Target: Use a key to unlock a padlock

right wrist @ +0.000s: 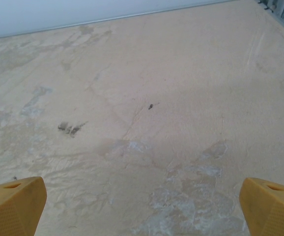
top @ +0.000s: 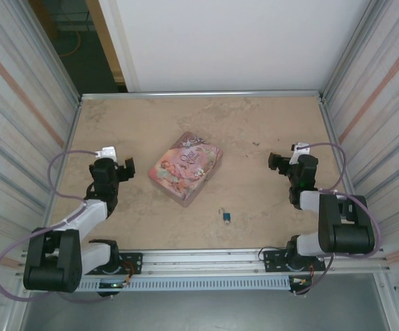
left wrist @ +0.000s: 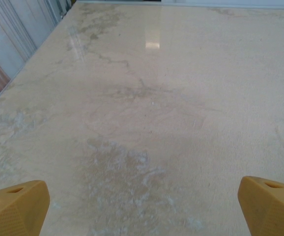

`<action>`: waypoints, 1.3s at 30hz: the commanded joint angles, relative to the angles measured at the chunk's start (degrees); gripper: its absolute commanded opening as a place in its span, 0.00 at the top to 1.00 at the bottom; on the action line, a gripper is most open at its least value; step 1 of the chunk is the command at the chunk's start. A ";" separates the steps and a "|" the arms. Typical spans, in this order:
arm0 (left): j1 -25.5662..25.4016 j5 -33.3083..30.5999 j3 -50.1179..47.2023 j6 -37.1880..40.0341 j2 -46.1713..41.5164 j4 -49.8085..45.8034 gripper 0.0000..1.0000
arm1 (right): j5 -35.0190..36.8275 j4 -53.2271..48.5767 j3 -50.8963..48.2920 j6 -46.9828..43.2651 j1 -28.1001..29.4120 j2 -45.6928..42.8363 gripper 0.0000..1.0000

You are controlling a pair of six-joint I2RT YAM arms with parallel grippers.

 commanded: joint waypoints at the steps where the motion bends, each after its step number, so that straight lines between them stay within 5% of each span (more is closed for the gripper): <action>1: 0.30 0.13 -1.35 3.36 1.86 9.84 0.01 | -3.64 7.26 -0.53 -1.55 -1.32 3.42 0.01; 20: 0.48 8.22 -5.71 8.18 21.10 39.47 0.01 | -2.27 2.51 3.76 -1.57 -0.75 7.31 0.01; 26: 2.96 10.07 2.57 5.31 20.52 22.24 0.01 | -1.45 2.12 3.95 -1.74 -0.38 7.42 0.01; 39: 2.61 9.78 2.16 5.68 20.27 22.51 0.01 | -0.66 2.17 3.83 -2.02 0.08 7.33 0.01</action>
